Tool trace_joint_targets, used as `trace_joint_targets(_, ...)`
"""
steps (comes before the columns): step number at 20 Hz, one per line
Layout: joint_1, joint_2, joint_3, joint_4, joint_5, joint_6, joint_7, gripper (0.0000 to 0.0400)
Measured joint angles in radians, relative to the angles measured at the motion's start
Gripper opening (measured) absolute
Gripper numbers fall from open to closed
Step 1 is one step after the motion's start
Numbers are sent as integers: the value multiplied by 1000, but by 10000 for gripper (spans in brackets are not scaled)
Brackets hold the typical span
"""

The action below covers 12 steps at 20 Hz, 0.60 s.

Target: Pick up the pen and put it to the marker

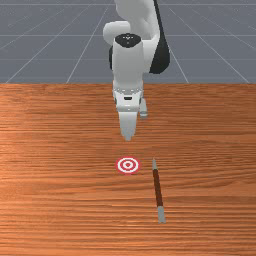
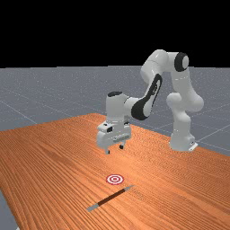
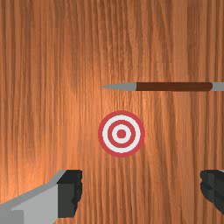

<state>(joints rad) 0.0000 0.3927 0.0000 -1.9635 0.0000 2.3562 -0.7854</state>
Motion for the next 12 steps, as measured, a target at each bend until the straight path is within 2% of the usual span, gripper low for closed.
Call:
trace_joint_targets(1, 0, 0, 0, 0, 0, 0, 0, 243)
trace_joint_targets(2, 0, 0, 0, 0, 0, 0, 0, 148)
trace_joint_targets(3, 0, 0, 0, 0, 0, 0, 0, 90)
trace_joint_targets(4, 0, 0, 0, 0, 0, 0, 0, 54)
trace_joint_targets(7, 0, 5, 0, 11, 0, -18, 1, 12)
trace_joint_targets(12, 1, 23, 0, 43, 0, -70, 1, 1)
